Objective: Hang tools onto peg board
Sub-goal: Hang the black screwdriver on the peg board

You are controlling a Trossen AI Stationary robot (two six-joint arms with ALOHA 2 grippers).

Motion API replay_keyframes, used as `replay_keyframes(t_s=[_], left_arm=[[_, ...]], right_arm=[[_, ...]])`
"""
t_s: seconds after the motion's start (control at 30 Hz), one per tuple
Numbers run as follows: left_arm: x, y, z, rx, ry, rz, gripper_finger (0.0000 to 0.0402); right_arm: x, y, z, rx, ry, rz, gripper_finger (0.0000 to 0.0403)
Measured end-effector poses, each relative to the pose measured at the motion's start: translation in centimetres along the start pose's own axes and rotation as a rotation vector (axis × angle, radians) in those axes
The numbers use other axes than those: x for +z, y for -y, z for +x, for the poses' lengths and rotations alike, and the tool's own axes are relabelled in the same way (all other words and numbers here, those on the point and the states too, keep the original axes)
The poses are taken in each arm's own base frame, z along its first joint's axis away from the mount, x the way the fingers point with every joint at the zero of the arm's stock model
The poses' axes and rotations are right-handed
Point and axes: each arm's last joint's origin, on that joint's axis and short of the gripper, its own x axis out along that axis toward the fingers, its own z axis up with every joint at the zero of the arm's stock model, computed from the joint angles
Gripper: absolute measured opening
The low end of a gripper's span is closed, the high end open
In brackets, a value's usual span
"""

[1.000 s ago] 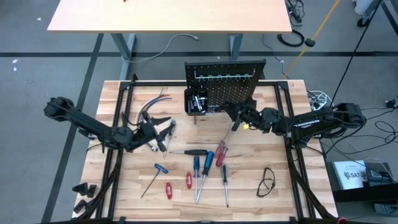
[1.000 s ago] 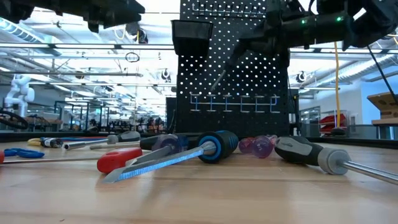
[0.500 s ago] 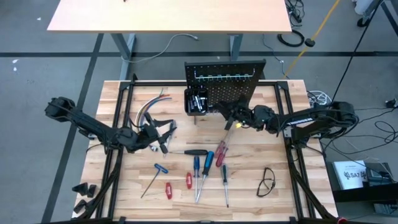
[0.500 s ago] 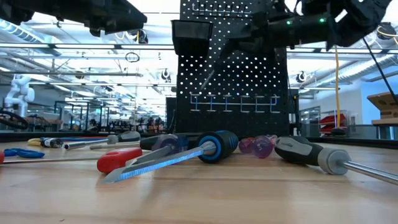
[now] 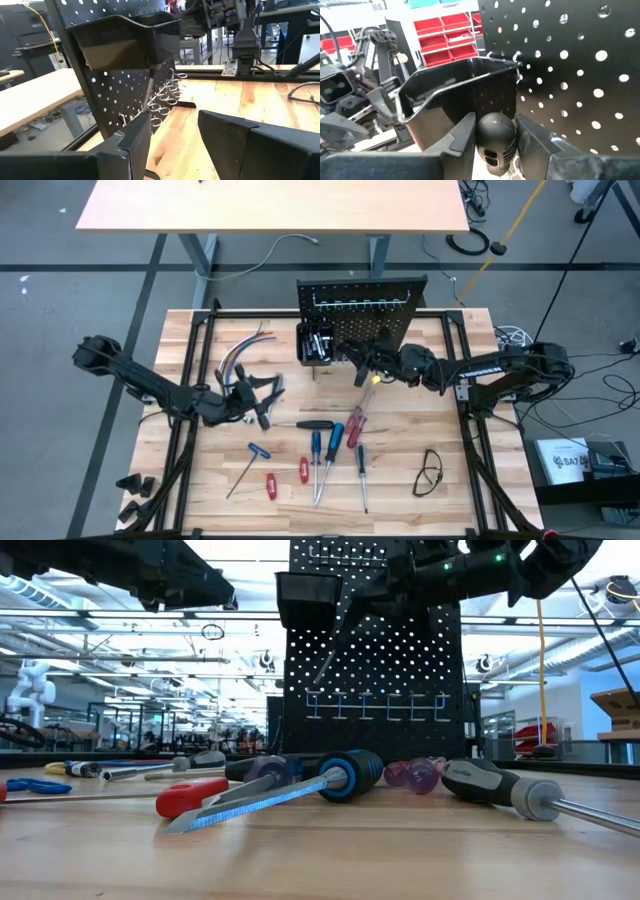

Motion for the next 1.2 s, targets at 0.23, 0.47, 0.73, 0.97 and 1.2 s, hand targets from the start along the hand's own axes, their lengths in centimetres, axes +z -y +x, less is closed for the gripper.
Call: replay_keyframes(t_s=[0.23,0.47,0.73,0.97,1.2], left_arm=[[0.0,0.1,-0.1,-0.006,0.001,0.0,0.0173],[0.0,0.1,-0.1,-0.006,0.002,-0.001,0.0173],[0.0,0.1,-0.1,-0.006,-0.002,0.003,0.0173],[0.0,0.1,-0.1,-0.006,-0.002,0.004,0.0173],[0.0,0.1,-0.1,-0.006,-0.002,0.004,0.0173]], right_arm=[[-0.3,0.6,0.2,-0.025,-0.03,-0.005,0.0104],[-1.6,0.7,1.1,-0.009,-0.045,-0.002,0.0104],[-1.9,1.2,1.4,0.002,-0.067,-0.017,0.0104],[-1.3,1.0,2.2,0.003,-0.121,-0.052,0.0104],[0.1,-0.5,3.9,-0.019,-0.282,-0.136,0.0104]])
